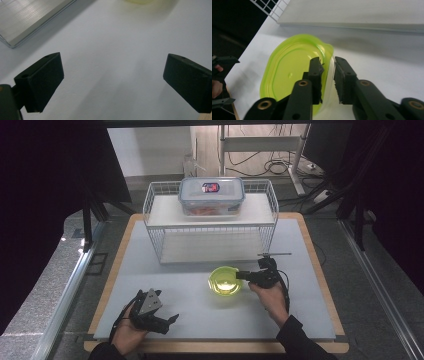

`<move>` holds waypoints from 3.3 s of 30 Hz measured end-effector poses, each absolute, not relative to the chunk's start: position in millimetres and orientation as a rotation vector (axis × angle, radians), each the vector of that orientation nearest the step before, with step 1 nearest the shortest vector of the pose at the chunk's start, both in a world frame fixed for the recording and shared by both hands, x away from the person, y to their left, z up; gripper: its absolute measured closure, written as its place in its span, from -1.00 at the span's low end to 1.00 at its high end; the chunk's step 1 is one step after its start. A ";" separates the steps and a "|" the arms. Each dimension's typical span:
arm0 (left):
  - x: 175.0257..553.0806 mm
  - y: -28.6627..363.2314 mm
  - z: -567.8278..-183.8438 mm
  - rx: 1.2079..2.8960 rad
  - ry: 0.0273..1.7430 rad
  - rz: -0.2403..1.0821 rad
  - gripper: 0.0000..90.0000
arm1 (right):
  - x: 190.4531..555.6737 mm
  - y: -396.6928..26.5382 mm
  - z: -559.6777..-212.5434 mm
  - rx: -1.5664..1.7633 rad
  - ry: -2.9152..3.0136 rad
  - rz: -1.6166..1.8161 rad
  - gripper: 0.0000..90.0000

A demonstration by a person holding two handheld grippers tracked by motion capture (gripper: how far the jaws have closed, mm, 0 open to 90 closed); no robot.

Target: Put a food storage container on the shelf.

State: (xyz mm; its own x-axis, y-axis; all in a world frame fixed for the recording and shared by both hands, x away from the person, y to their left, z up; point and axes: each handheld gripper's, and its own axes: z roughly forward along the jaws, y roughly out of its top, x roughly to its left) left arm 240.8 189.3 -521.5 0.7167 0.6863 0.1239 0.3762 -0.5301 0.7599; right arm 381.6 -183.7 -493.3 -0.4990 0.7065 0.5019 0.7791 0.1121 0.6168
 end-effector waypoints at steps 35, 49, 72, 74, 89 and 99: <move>240.8 188.4 -521.9 2.183 0.793 0.539 -0.93 | 372.5 -180.2 -473.1 -1.463 -2.191 -1.424 0.88; 240.9 188.3 -521.8 2.183 0.790 0.540 -0.93 | 377.2 -188.3 -469.6 -1.473 -2.113 -1.465 0.88; 240.9 188.3 -520.7 2.185 0.784 0.542 -0.93 | 370.4 -202.2 -415.5 -1.346 -1.985 -1.707 0.88; 240.9 188.1 -520.9 2.177 0.788 0.540 -0.93 | 370.5 -202.4 -406.4 -1.335 -1.981 -1.728 0.88; 241.6 188.7 -521.2 2.175 0.786 0.538 -0.93 | 387.4 -195.1 -328.4 -1.253 -1.953 -1.873 0.88; 241.2 189.5 -520.6 2.175 0.785 0.535 -0.93 | 420.1 -179.1 -276.2 -1.275 -1.909 -1.950 0.88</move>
